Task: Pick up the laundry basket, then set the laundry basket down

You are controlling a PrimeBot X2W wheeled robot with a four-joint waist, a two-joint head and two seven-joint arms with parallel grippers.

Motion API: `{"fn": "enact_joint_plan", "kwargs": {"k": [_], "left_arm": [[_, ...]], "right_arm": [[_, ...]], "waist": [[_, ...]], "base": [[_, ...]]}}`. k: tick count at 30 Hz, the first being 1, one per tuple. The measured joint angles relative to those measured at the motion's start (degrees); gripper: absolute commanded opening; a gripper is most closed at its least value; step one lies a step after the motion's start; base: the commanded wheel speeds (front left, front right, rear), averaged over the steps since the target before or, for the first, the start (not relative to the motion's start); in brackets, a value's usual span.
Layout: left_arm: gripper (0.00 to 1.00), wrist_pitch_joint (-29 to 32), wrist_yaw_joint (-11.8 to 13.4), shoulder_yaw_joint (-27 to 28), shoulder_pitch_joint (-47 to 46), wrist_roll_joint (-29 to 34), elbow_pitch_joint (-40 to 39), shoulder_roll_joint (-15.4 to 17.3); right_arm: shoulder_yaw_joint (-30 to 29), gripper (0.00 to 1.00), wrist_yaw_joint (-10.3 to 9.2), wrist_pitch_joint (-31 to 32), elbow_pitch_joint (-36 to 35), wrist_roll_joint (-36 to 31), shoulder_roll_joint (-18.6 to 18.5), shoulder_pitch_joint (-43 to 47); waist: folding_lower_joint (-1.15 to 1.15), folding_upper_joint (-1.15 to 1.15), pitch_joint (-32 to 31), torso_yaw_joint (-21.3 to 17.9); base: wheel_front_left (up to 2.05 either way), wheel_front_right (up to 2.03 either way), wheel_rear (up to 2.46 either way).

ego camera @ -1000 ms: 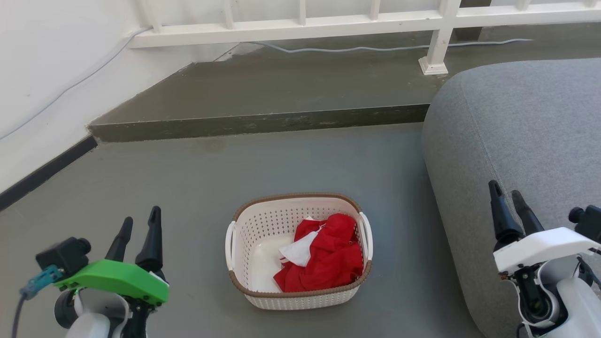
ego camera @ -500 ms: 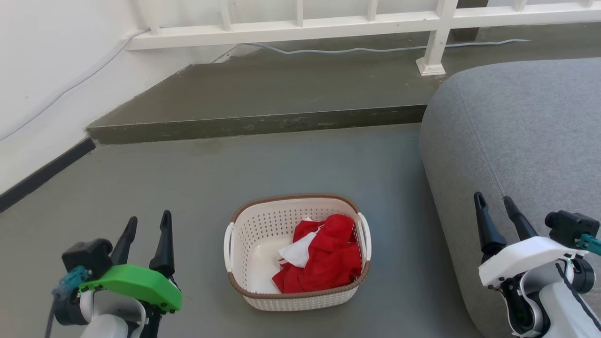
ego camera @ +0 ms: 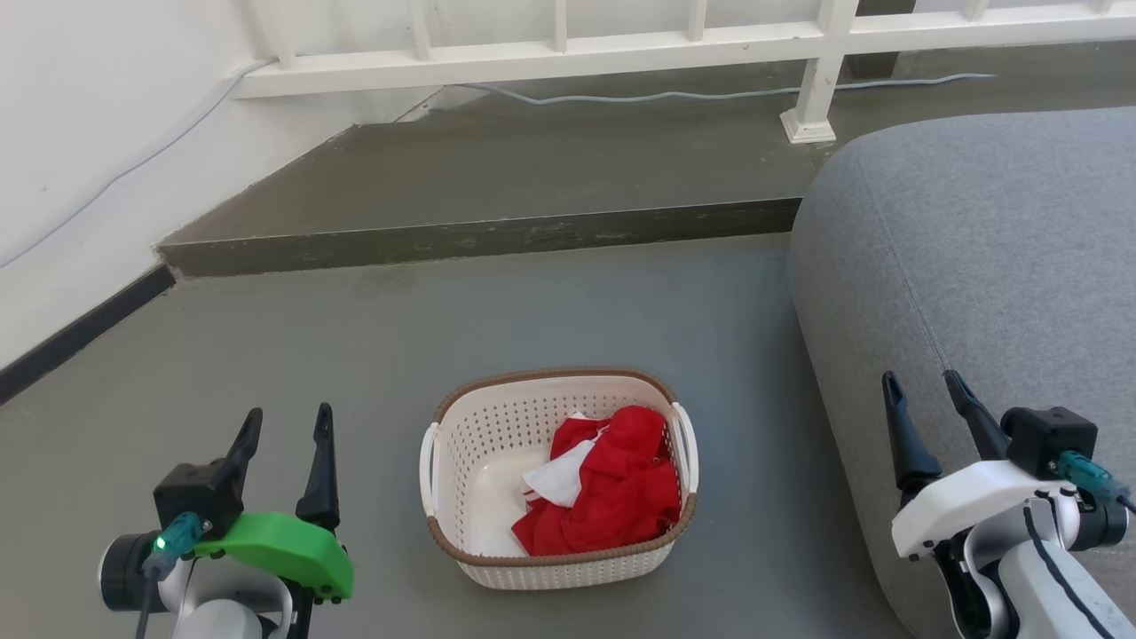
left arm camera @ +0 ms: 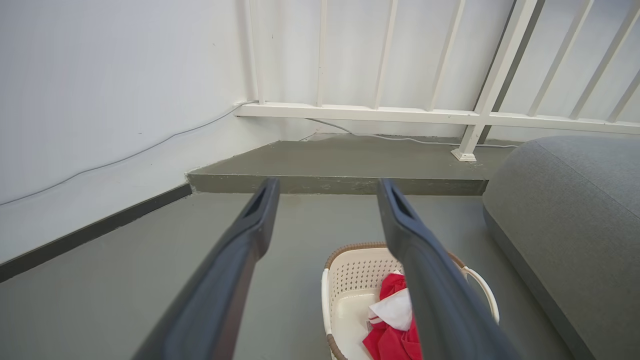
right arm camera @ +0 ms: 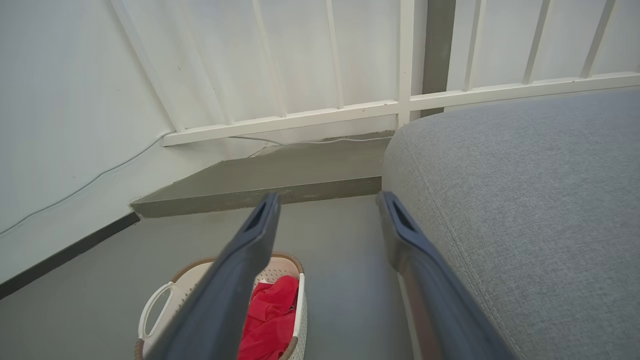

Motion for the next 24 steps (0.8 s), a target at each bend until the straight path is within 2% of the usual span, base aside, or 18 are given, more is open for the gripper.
{"fn": "enact_joint_plan", "kwargs": {"k": [9, 24], "left_arm": [[1.0, -1.7, 1.0, -0.9, 0.0, 5.4, 1.5, -0.1], [1.0, -1.9, 1.1, -0.2, 0.0, 5.6, 3.2, -0.4]], "right_arm": [[1.4, 1.0, -0.96, -1.9, 0.4, -6.6, -0.4, 0.0], [1.0, 1.0, -0.94, -2.1, 0.7, -6.8, -0.1, -0.1]], "waist": [[0.0, 0.0, -0.1, -0.2], [0.0, 0.0, -0.1, -0.3]], "base": [[0.0, 0.0, 0.0], [0.0, 0.0, 0.0]]}}
